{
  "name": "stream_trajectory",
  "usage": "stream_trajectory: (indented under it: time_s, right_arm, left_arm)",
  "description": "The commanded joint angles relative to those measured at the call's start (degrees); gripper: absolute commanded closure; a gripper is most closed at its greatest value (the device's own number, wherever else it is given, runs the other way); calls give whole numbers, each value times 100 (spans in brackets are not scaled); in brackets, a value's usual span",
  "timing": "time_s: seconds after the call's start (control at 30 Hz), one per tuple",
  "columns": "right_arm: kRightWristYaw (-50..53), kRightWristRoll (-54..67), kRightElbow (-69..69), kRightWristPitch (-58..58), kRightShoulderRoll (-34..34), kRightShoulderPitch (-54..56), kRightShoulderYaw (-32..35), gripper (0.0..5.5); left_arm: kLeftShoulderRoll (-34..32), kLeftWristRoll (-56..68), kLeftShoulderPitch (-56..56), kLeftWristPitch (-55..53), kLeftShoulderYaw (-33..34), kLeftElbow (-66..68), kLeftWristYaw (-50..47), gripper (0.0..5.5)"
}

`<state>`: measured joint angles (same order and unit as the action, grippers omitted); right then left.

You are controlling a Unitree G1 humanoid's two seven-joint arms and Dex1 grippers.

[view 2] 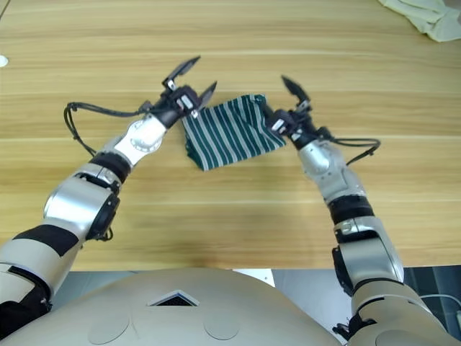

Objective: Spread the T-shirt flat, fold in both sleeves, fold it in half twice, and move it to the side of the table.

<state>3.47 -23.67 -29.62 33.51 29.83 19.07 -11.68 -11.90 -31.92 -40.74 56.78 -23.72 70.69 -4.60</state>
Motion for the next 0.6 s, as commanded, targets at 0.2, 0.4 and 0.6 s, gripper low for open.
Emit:
stream_trajectory:
  time_s: [0.2,0.4,0.6]
  right_arm:
    - [-287,-485,-929,-218,-158,295,-448,196]
    - [-435,-651,-1348,-170,-177,569,-662,196]
    - [-483,-479,-2880,-467,-415,1867,-513,196]
  left_arm:
    - [121,-1121,453,-442,-1213,79,102,238]
    - [81,-1039,497,-643,-1297,194,88,238]
    - [136,-1037,668,-578,-1459,241,275,238]
